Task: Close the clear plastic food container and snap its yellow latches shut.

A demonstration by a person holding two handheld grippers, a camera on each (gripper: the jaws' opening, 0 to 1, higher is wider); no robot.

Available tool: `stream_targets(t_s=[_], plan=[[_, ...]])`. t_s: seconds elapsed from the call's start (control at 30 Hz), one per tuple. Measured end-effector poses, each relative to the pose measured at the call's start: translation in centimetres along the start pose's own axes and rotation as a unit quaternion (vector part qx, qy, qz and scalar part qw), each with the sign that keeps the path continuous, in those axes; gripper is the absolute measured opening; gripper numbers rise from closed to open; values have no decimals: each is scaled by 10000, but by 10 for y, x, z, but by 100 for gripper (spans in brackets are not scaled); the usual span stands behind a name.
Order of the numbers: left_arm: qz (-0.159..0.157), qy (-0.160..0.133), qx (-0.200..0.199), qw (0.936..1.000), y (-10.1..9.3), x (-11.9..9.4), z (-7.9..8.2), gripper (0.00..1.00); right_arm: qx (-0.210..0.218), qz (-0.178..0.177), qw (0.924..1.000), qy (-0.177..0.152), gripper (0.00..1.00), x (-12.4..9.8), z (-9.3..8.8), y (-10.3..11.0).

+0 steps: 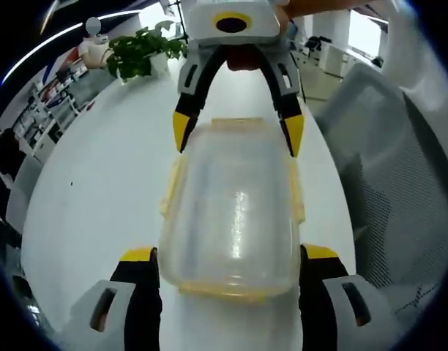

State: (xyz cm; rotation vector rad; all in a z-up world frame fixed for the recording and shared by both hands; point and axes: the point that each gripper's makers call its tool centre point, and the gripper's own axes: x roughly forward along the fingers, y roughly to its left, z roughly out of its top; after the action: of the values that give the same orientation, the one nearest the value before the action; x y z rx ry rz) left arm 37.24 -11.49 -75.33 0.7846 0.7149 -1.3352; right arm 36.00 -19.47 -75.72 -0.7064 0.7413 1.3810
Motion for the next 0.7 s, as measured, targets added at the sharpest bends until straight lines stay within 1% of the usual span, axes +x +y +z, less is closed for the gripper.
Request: stream_targets(t_s=[0.4, 0.7], plan=[[15, 65, -2, 10000, 22, 1, -3, 76, -5, 9, 10000, 15, 79, 3, 4, -23], [9, 149, 28, 9999, 52, 5, -1, 76, -4, -7, 10000, -58, 79, 3, 4, -53]])
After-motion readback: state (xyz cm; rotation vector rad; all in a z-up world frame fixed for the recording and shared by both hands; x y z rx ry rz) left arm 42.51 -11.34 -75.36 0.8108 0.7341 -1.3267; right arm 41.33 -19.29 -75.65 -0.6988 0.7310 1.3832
